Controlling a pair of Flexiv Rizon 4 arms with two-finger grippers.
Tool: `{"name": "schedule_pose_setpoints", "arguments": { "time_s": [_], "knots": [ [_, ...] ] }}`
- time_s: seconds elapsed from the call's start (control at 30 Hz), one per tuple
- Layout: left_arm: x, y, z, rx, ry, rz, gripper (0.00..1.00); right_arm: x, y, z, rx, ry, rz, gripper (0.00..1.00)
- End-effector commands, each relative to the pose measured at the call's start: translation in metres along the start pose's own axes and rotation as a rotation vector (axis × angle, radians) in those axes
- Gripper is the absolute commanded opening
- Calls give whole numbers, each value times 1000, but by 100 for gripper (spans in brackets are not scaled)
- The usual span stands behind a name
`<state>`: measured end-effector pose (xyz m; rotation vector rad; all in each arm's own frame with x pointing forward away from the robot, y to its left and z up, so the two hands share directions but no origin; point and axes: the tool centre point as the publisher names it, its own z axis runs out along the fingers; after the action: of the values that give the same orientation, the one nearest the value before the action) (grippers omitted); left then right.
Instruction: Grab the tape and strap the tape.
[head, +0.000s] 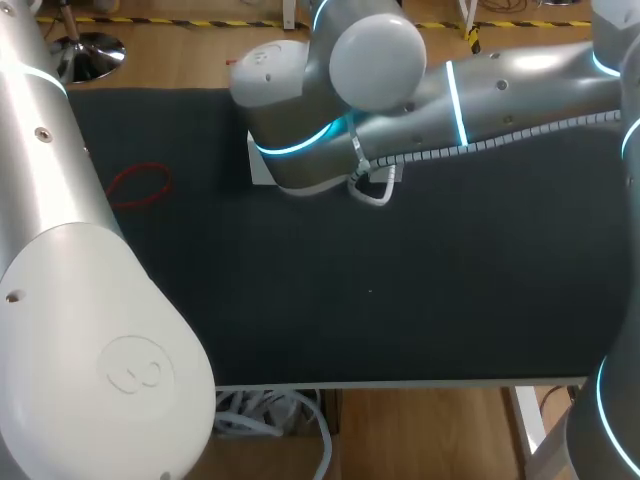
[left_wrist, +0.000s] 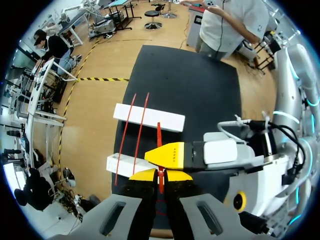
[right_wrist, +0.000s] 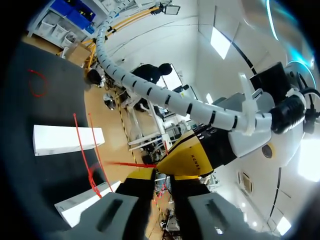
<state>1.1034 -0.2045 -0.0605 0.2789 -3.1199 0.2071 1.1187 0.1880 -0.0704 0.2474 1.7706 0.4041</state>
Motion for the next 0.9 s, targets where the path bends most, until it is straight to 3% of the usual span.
{"name": "schedule_pose_setpoints", "arguments": {
  "time_s": [0.03, 0.5, 0.9],
  "knots": [
    [-1, -2, -1, -6, 2, 1, 0, -3, 0, -1, 6, 9, 0, 33],
    [-1, -2, -1, -6, 2, 1, 0, -9, -9, -7, 5, 20, 23, 33],
    [-1, -2, -1, -6, 2, 1, 0, -25, -12, -33, -70, 56, 100, 36]
  ]
}}
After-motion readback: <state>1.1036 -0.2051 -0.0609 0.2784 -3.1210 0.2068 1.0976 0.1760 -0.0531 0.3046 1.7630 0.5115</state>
